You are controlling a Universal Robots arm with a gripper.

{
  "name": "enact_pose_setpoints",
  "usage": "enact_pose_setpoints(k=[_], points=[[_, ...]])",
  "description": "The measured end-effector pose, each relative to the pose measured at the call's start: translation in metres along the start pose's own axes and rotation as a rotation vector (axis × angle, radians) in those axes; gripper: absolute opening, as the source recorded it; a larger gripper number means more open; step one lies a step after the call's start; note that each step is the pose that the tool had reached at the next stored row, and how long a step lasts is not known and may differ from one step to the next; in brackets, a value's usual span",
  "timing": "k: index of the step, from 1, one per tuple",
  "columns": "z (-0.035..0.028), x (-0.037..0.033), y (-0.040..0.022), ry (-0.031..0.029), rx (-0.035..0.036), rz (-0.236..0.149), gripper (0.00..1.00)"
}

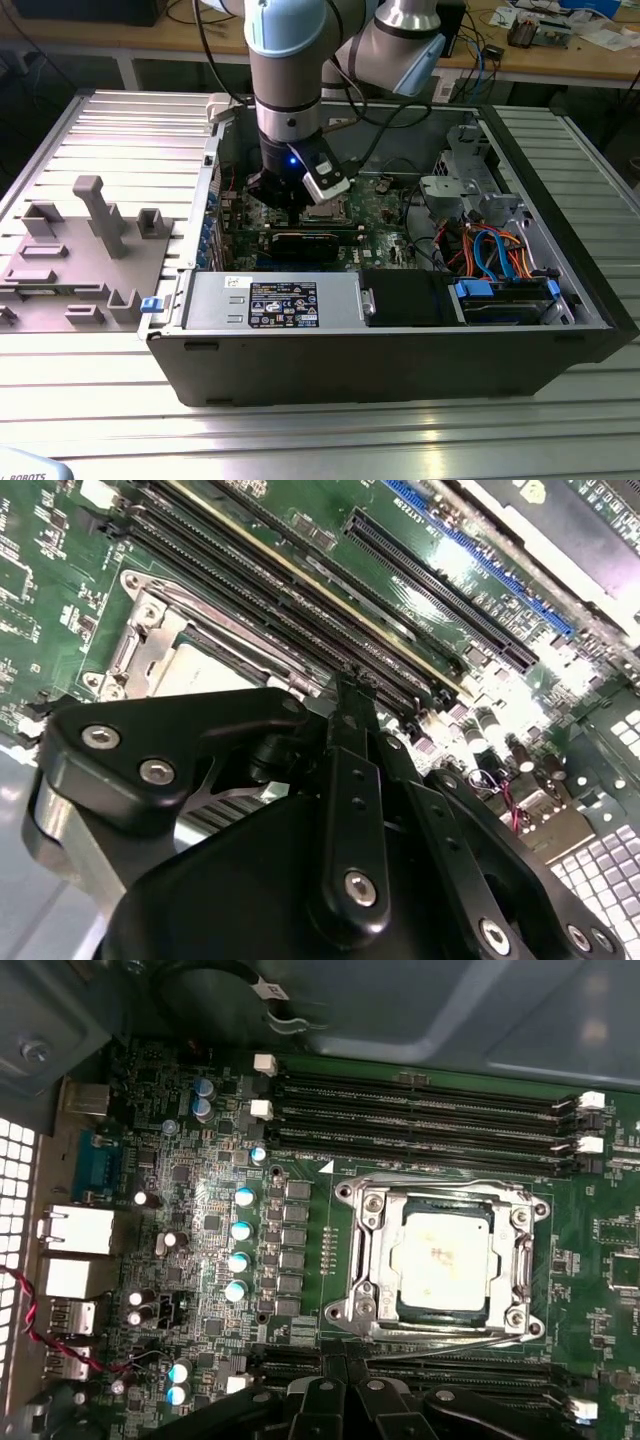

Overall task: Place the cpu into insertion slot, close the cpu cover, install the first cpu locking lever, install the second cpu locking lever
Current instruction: 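Install the second cpu locking lever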

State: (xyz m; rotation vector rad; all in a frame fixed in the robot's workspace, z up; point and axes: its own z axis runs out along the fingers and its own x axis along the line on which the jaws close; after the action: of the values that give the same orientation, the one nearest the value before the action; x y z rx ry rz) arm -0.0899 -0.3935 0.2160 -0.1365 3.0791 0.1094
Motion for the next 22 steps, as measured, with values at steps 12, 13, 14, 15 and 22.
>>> enact_pose_setpoints(k=[12,13,14,15,22], points=[[0.007,0.0012,-0.001,-0.0051,-0.0571,0.0,0.11],[0.0074,0.0014,-0.0013,-0.0057,-0.0646,0.0,0.11],[0.0079,0.0015,-0.0015,-0.0069,-0.0785,0.001,0.11],[0.0082,0.0016,-0.0016,-0.0078,-0.0876,0.001,0.11],[0.0115,0.0023,-0.0065,-0.0119,-0.1328,0.004,0.11]])
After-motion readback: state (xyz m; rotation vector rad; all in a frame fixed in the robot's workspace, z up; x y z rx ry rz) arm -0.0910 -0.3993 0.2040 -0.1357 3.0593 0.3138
